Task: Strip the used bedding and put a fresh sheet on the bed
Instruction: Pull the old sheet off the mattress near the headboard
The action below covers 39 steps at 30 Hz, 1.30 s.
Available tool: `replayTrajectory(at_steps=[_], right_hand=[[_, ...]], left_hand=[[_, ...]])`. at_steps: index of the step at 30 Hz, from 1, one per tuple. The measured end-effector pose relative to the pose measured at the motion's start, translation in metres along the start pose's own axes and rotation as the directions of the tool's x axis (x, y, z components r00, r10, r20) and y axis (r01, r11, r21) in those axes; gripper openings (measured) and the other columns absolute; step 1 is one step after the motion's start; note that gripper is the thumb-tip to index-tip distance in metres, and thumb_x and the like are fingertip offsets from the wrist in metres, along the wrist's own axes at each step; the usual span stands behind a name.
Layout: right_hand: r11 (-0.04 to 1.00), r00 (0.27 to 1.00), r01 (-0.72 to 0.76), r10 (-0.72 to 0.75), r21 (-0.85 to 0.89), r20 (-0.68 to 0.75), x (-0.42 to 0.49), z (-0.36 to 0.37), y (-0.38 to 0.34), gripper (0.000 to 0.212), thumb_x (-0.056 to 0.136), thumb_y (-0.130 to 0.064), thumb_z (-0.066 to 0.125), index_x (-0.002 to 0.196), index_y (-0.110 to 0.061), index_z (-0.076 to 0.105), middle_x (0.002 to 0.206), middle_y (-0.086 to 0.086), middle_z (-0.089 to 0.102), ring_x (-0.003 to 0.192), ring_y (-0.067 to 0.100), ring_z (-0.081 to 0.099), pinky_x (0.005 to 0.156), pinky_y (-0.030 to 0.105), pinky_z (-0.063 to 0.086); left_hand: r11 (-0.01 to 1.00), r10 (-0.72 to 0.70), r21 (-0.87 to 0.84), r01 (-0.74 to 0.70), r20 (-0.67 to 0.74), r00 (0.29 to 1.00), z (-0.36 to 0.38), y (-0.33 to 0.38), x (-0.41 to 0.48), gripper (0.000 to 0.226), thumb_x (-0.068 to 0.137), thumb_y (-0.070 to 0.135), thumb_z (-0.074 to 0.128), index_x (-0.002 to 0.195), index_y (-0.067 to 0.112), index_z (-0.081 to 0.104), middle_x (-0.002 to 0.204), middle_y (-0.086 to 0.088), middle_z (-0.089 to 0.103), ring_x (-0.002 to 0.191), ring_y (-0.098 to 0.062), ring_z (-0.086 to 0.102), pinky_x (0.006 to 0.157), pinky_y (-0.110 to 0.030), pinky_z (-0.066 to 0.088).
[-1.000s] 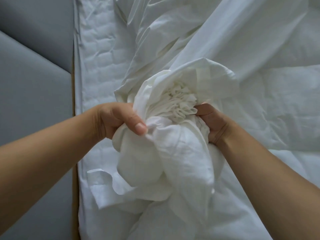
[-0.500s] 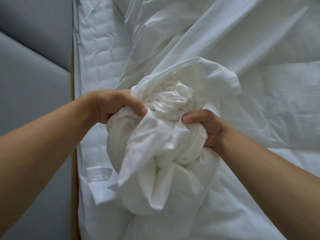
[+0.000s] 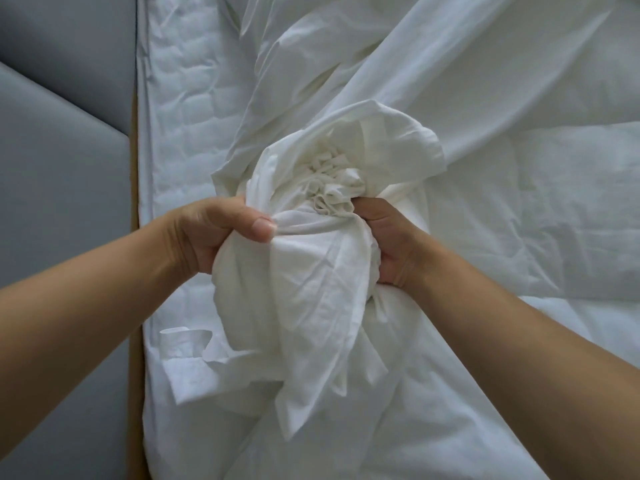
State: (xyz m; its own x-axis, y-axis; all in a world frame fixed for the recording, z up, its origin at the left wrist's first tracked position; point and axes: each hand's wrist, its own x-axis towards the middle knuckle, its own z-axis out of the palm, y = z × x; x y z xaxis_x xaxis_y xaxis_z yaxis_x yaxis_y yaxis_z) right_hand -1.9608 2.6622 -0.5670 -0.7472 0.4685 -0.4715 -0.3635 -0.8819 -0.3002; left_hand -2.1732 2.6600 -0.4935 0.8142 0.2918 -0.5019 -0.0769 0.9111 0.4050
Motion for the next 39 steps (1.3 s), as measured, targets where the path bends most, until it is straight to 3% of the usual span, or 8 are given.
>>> replayTrajectory(at_steps=[4, 8, 13, 17, 22, 28, 33, 39], right_hand=[[0.995, 0.984, 0.090, -0.096, -0.047, -0.149, 0.002, 0.001, 0.005, 0.035, 0.085, -0.008, 0.067, 0.118, 0.000, 0.069, 0.116, 0.024, 0.070, 0.106, 0.037, 0.069, 0.091, 0.049, 0.057], [0.972, 0.945, 0.159, -0.201, -0.175, -0.257, 0.005, 0.004, 0.005, 0.037, 0.088, -0.004, 0.064, 0.124, 0.002, 0.065, 0.121, 0.026, 0.067, 0.112, 0.042, 0.066, 0.099, 0.062, 0.050], [0.935, 0.925, 0.156, -0.252, -0.320, -0.285, 0.004, -0.003, 0.003, 0.034, 0.076, -0.013, 0.070, 0.110, -0.007, 0.074, 0.110, 0.018, 0.073, 0.103, 0.039, 0.070, 0.086, 0.051, 0.058], [0.984, 0.995, -0.031, 0.047, -0.175, 0.091, -0.008, -0.013, 0.001, 0.042, 0.079, -0.030, 0.082, 0.117, -0.015, 0.074, 0.116, 0.014, 0.072, 0.106, 0.030, 0.070, 0.087, 0.042, 0.057], [0.982, 0.955, -0.010, 0.066, -0.190, 0.289, -0.010, -0.016, 0.000, 0.041, 0.074, -0.013, 0.083, 0.115, -0.015, 0.075, 0.110, 0.012, 0.074, 0.103, 0.029, 0.072, 0.084, 0.040, 0.058], [0.997, 0.974, 0.069, -0.062, -0.023, 0.218, -0.016, -0.013, 0.011, 0.029, 0.082, -0.003, 0.065, 0.109, -0.007, 0.076, 0.103, 0.013, 0.075, 0.097, 0.027, 0.073, 0.083, 0.038, 0.058], [0.985, 0.982, 0.097, -0.118, 0.141, 0.150, -0.013, -0.006, 0.012, 0.034, 0.081, -0.011, 0.059, 0.111, 0.002, 0.071, 0.109, 0.018, 0.072, 0.103, 0.031, 0.070, 0.088, 0.041, 0.058], [0.975, 0.983, 0.148, -0.163, 0.164, 0.080, -0.008, 0.002, 0.011, 0.034, 0.077, -0.012, 0.069, 0.109, -0.002, 0.072, 0.112, 0.020, 0.070, 0.107, 0.034, 0.068, 0.090, 0.045, 0.057]], left_hand=[[0.897, -0.128, 0.367, 0.245, -0.316, 0.940, 0.008, 0.016, 0.006, 0.067, 0.051, 0.019, 0.098, 0.113, 0.009, 0.075, 0.113, -0.022, 0.072, 0.098, -0.035, 0.073, 0.079, -0.044, 0.061], [0.923, -0.098, 0.292, 0.249, -0.449, 0.888, 0.006, 0.016, 0.012, 0.052, 0.050, 0.001, 0.077, 0.103, 0.000, 0.074, 0.108, -0.025, 0.070, 0.089, -0.037, 0.073, 0.072, -0.046, 0.062], [0.982, 0.129, 0.180, -0.062, -0.386, 0.913, -0.003, -0.011, 0.014, 0.051, 0.060, -0.012, 0.049, 0.096, 0.009, 0.080, 0.093, -0.013, 0.076, 0.084, -0.029, 0.075, 0.068, -0.038, 0.061], [0.959, 0.255, 0.228, -0.167, -0.447, 0.858, -0.019, -0.017, 0.018, 0.045, 0.068, -0.004, 0.045, 0.090, 0.010, 0.081, 0.087, -0.009, 0.077, 0.076, -0.022, 0.075, 0.066, -0.032, 0.061], [0.947, 0.275, 0.273, -0.169, -0.420, 0.865, -0.023, -0.011, 0.024, 0.048, 0.067, -0.003, 0.039, 0.084, 0.013, 0.081, 0.077, -0.007, 0.075, 0.068, -0.019, 0.074, 0.060, -0.029, 0.059], [0.963, 0.250, 0.189, -0.190, -0.384, 0.889, -0.021, -0.003, 0.017, 0.048, 0.053, -0.001, 0.043, 0.085, 0.008, 0.077, 0.071, -0.010, 0.068, 0.061, -0.024, 0.068, 0.061, -0.030, 0.058], [0.998, 0.043, 0.057, -0.036, -0.130, 0.991, -0.013, 0.009, 0.009, 0.036, 0.063, 0.016, 0.085, 0.097, 0.005, 0.080, 0.085, -0.010, 0.077, 0.077, -0.020, 0.076, 0.070, -0.028, 0.061], [0.960, -0.053, 0.265, 0.094, -0.159, 0.986, -0.015, 0.019, 0.009, 0.049, 0.062, 0.016, 0.092, 0.109, 0.012, 0.078, 0.102, -0.011, 0.077, 0.092, -0.025, 0.076, 0.076, -0.034, 0.061]])
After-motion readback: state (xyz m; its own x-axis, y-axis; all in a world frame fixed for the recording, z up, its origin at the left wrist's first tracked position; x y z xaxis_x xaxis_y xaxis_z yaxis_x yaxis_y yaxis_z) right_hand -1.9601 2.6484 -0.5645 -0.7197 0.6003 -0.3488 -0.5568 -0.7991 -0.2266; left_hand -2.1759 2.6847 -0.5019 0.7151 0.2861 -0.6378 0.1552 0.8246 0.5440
